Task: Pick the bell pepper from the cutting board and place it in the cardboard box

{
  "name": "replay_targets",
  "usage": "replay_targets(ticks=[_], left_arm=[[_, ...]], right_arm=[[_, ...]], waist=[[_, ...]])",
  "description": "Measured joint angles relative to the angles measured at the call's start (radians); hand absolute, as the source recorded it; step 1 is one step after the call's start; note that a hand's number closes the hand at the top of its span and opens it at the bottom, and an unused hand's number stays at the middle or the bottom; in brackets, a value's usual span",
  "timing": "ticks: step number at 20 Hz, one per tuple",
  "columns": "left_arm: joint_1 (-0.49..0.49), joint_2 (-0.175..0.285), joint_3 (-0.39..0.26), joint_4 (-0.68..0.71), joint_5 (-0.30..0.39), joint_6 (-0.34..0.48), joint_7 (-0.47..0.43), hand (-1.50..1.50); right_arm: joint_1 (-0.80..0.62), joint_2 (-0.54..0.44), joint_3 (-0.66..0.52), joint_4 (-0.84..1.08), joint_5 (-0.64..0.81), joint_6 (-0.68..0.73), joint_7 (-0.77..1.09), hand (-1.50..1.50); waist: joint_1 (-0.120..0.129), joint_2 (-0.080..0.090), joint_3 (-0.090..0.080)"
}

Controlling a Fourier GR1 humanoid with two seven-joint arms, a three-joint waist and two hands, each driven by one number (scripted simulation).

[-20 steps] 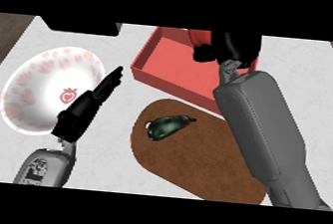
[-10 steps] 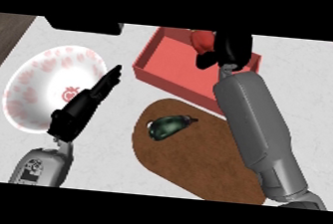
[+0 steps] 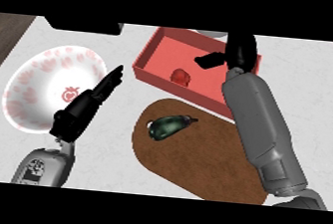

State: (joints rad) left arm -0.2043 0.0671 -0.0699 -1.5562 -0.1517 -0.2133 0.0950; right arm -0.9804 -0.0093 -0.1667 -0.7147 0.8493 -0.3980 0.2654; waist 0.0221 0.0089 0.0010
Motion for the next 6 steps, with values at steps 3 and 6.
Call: replay_targets(ticks=[3, 6], left_arm=[[0.008, -0.003, -0.006, -0.002, -0.007, 0.004, -0.004, 0.00], [0.019, -0.005, -0.007, -0.006, -0.009, 0.007, -0.006, 0.00]], right_arm=[[0.010, 0.004, -0.060, -0.036, -0.098, -0.074, -0.083, -1.50], [0.034, 0.005, -0.128, -0.091, -0.213, -0.094, -0.175, -1.50]], waist=[[0.000, -0.001, 0.000], [-0.007, -0.003, 0.001]])
